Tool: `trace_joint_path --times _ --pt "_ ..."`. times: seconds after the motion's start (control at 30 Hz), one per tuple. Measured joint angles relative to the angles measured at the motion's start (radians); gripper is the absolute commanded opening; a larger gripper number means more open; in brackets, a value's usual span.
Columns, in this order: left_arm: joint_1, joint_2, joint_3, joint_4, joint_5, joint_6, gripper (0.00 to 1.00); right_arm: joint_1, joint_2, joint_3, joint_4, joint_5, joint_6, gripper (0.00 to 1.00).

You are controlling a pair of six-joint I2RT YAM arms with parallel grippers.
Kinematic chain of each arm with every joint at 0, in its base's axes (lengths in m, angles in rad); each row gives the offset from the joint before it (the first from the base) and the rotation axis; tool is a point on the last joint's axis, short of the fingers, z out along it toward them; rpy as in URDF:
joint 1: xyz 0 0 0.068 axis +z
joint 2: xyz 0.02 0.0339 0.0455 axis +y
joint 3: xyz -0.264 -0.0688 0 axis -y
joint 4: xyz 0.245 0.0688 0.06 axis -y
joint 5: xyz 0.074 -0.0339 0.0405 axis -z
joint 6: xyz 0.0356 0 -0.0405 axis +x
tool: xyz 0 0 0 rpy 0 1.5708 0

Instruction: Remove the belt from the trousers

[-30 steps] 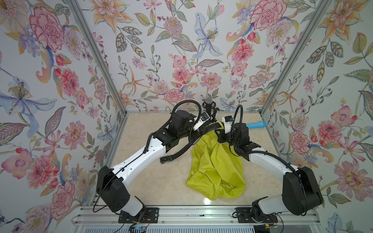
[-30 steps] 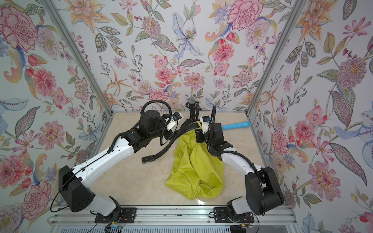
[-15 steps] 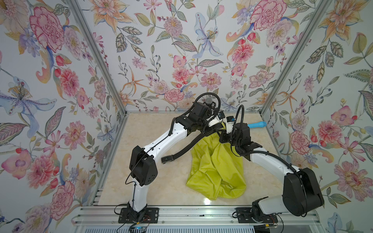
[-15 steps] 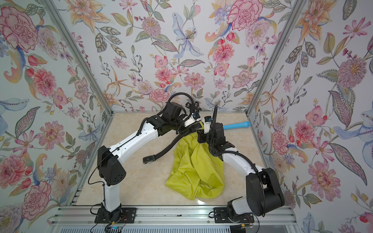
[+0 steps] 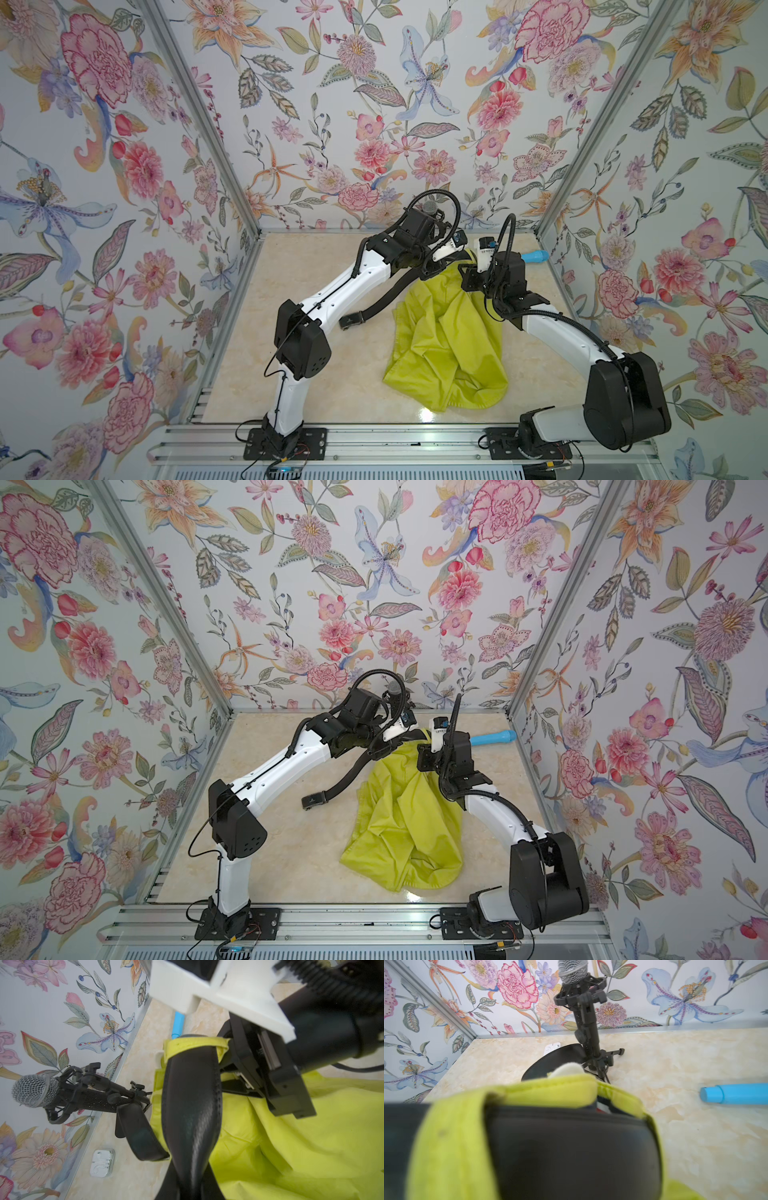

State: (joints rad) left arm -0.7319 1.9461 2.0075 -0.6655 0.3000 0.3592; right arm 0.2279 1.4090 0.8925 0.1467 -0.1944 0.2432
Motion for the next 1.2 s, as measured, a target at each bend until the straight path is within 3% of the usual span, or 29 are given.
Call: trace_joint_path --times 0.13,0.3,0.43,0.53,0.67,0.8,0.97,1.0,1.1,1.2 --pt "0.117 -0.312 -0.237 0.068 -0.008 -0.029 0.0 -0.069 0.007 -0.053 0.069 -0.08 0.015 0.15" --pt "0.415 -0.688 -0.493 0.136 0.05 -0.106 0.0 -0.057 0.058 -0.047 0.166 -0.217 0.014 0.22" --pt "0.557 -0.795 -0.525 0.204 0.043 -0.18 0.0 -0.074 0.141 -0.037 0.182 -0.216 0.031 0.29" --pt "0.6 -0.85 -0.612 0.299 0.038 -0.219 0.0 -0.094 0.212 -0.034 0.166 -0.204 0.048 0.28" --pt "0.617 -0.857 -0.743 0.437 0.107 -0.243 0.0 -0.121 0.256 -0.035 0.15 -0.2 0.075 0.18" --pt "0.615 -0.858 -0.934 0.637 0.191 -0.254 0.0 -0.125 0.251 -0.043 0.155 -0.175 0.089 0.15" --pt "0.506 -0.858 -1.02 0.7 0.234 -0.158 0.06 -0.111 0.207 -0.063 0.161 -0.133 0.09 0.1" --pt "0.468 -0.862 -1.035 0.704 0.239 -0.125 0.11 -0.109 0.194 -0.066 0.164 -0.126 0.089 0.09" --pt "0.383 -0.9 -1.111 0.698 0.249 -0.045 0.43 -0.107 0.17 -0.069 0.183 -0.108 0.082 0.05" --pt "0.352 -0.938 -1.171 0.648 0.246 0.004 0.62 -0.105 0.168 -0.071 0.202 -0.099 0.078 0.03"
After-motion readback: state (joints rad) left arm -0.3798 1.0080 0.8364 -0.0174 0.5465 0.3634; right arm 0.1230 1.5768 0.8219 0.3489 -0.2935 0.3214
